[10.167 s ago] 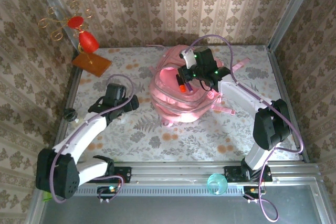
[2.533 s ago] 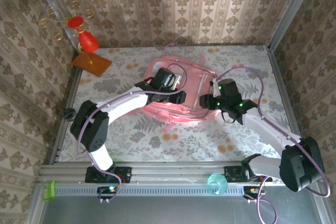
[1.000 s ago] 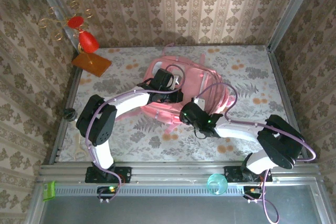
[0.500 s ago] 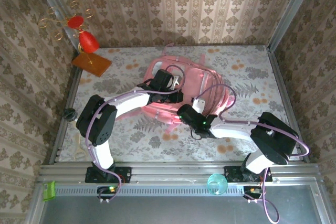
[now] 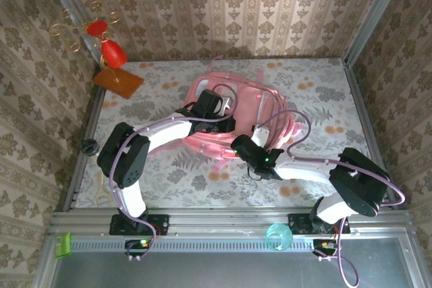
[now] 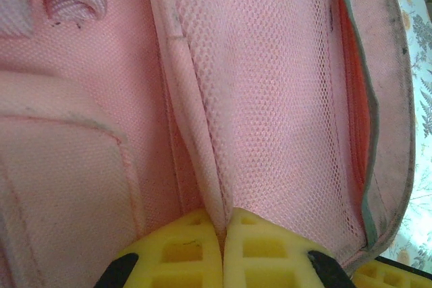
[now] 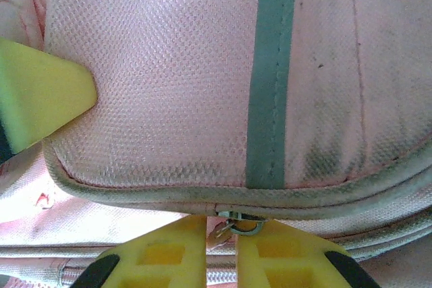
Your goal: Pack the student bag
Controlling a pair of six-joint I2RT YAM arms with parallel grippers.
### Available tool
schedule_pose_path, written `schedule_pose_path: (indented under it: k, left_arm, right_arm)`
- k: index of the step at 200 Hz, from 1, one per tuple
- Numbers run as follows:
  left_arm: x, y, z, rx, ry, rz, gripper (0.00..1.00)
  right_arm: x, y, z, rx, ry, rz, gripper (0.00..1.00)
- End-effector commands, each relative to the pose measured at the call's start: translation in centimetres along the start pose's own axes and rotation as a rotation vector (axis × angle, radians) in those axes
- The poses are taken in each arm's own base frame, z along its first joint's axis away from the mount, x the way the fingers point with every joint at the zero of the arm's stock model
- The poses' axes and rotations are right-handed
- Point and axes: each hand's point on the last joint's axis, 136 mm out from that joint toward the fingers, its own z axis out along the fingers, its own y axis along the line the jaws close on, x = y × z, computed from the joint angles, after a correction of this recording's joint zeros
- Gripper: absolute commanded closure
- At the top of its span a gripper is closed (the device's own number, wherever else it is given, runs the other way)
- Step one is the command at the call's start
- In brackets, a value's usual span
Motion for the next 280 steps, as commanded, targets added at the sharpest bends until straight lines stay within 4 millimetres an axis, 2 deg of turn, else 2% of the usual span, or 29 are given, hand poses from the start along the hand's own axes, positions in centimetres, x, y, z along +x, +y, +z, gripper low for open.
schedule_pose_path:
  k: [1, 14, 52, 94, 130, 183, 214, 244, 263, 280]
  left_arm:
    - [2.7, 0.3, 0.1, 0.001, 0.085, -0.001, 1.0]
    - [2.7, 0.3, 0.0, 0.002, 0.083, 0.0, 1.0]
    - [2.8, 0.3, 0.2, 0.006, 0.087, -0.004, 1.0]
    - [3.0, 0.4, 0.2, 0.007, 0.089, -0.003, 1.0]
    - [2.9, 0.3, 0.2, 0.012, 0.088, -0.004, 1.0]
    - [2.9, 0.7, 0.4, 0.004, 0.088, -0.007, 1.0]
    - [3.0, 1.4, 0.4, -0.018, 0.084, -0.002, 1.0]
    - [2.7, 2.5, 0.0, -0.052, 0.069, 0.018, 1.0]
    - [2.4, 3.1, -0.4, -0.069, 0.06, 0.035, 1.0]
    - [2.0, 3.7, -0.9, -0.088, 0.048, 0.051, 1.0]
  right_arm:
    - [-2.3, -0.4, -0.4, 0.017, -0.106, 0.06, 0.86]
    - [-2.2, -0.4, -0.3, 0.016, -0.103, 0.067, 0.86]
    - [-1.8, -0.6, 0.5, 0.025, -0.101, 0.094, 0.76]
    - [-1.1, -0.2, 1.6, 0.001, -0.097, 0.122, 0.75]
    - [-0.4, -0.7, 2.6, 0.002, -0.108, 0.154, 0.76]
    - [-2.2, -1.1, 0.8, -0.005, -0.167, 0.154, 0.89]
    - [-2.3, -1.8, -0.1, -0.017, -0.157, 0.152, 1.0]
    - [-1.7, -2.7, -0.7, -0.005, -0.12, 0.1, 1.0]
    - [-2.2, -2.5, -1.6, -0.036, -0.107, 0.082, 1.0]
    - [-2.1, -3.3, -2.0, -0.012, -0.078, 0.054, 1.0]
